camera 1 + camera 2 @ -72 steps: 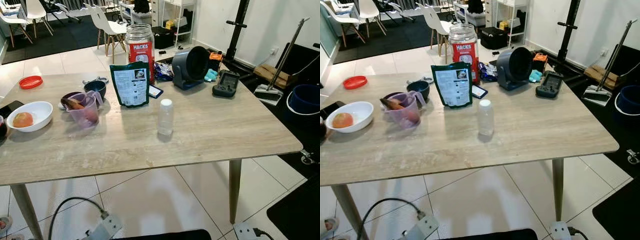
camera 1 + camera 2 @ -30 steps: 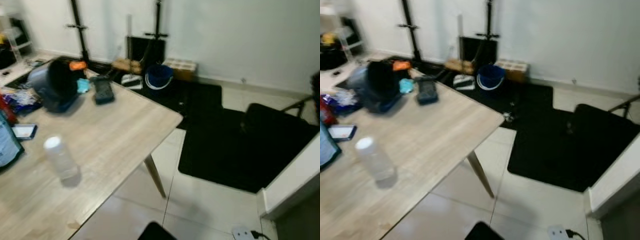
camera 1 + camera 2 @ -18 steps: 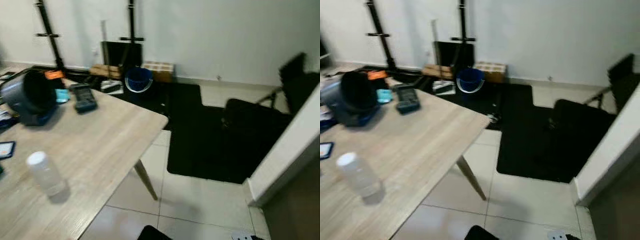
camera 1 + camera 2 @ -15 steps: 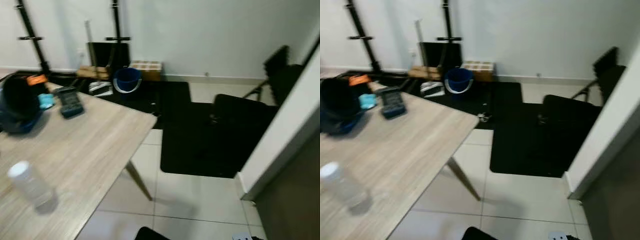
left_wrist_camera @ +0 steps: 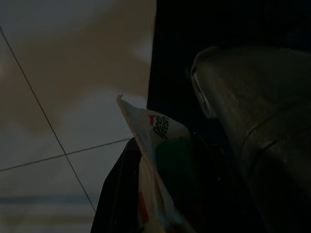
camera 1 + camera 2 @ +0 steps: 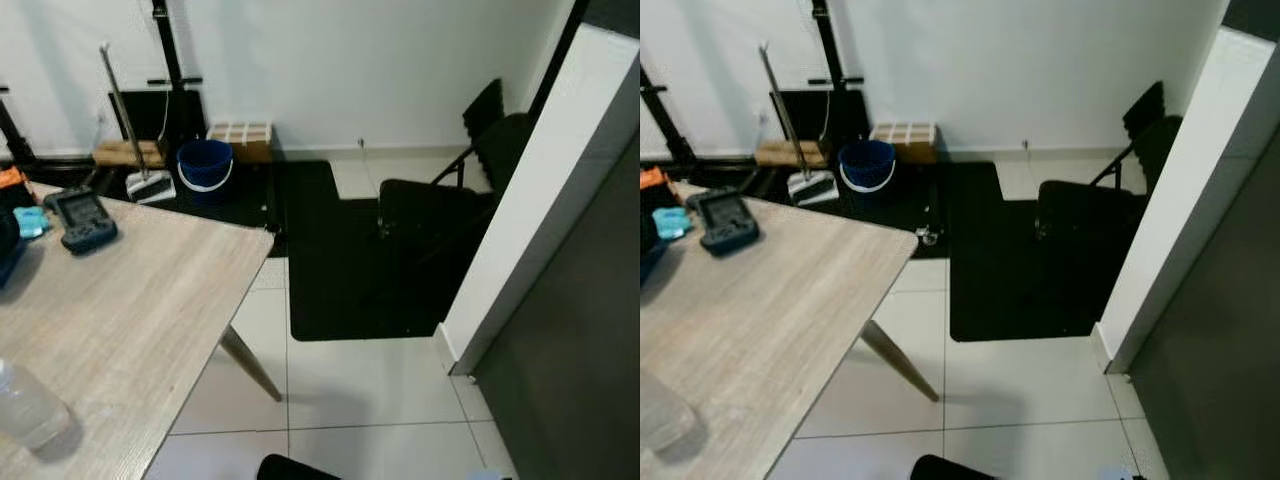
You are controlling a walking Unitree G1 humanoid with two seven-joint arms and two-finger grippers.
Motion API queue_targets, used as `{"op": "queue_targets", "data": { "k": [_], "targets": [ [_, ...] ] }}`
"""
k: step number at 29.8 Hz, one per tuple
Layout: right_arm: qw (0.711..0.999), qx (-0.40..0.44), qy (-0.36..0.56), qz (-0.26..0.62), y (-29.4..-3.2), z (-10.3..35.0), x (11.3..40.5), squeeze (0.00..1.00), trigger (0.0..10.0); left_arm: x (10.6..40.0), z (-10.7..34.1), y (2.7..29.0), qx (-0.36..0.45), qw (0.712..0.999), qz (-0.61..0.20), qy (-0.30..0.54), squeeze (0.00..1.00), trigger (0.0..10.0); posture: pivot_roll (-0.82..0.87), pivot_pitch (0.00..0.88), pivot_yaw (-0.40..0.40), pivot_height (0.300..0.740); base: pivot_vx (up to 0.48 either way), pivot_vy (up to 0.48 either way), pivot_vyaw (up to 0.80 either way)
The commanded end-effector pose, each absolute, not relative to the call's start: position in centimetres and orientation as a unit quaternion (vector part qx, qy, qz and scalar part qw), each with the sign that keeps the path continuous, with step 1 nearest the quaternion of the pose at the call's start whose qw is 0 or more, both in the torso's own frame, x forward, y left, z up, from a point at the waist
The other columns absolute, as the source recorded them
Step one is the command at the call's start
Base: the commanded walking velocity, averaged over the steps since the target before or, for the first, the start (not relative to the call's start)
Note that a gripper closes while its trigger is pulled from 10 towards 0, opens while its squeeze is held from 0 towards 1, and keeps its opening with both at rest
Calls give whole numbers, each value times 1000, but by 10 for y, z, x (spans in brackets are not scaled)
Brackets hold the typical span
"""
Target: Restocking fridge
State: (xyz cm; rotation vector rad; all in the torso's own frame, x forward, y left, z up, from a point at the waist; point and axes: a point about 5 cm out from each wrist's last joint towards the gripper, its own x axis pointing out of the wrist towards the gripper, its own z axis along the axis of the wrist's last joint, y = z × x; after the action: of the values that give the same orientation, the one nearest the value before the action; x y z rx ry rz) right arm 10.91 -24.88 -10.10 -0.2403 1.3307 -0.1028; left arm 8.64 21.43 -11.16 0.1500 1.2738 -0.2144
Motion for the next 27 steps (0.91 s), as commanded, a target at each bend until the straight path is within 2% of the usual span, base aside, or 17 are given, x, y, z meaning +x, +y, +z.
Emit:
{"op": "queue_targets", "data": {
  "k": [1,7,27],
  "targets": [
    [786,-109,607,-51,-251,-99,114,0,10000,85,-113,210,67,793,-109,596,0,10000,-26,0,20,740,0,-472,0],
    [784,-109,609,-53,-251,-99,114,0,10000,85,-113,210,65,795,-103,594,0,10000,-25,0,20,740,0,-410,0],
    [779,-112,615,-48,-250,-100,112,0,10000,86,-113,209,70,797,-108,590,0,10000,-24,0,18,740,0,0,-787]
  ]
}}
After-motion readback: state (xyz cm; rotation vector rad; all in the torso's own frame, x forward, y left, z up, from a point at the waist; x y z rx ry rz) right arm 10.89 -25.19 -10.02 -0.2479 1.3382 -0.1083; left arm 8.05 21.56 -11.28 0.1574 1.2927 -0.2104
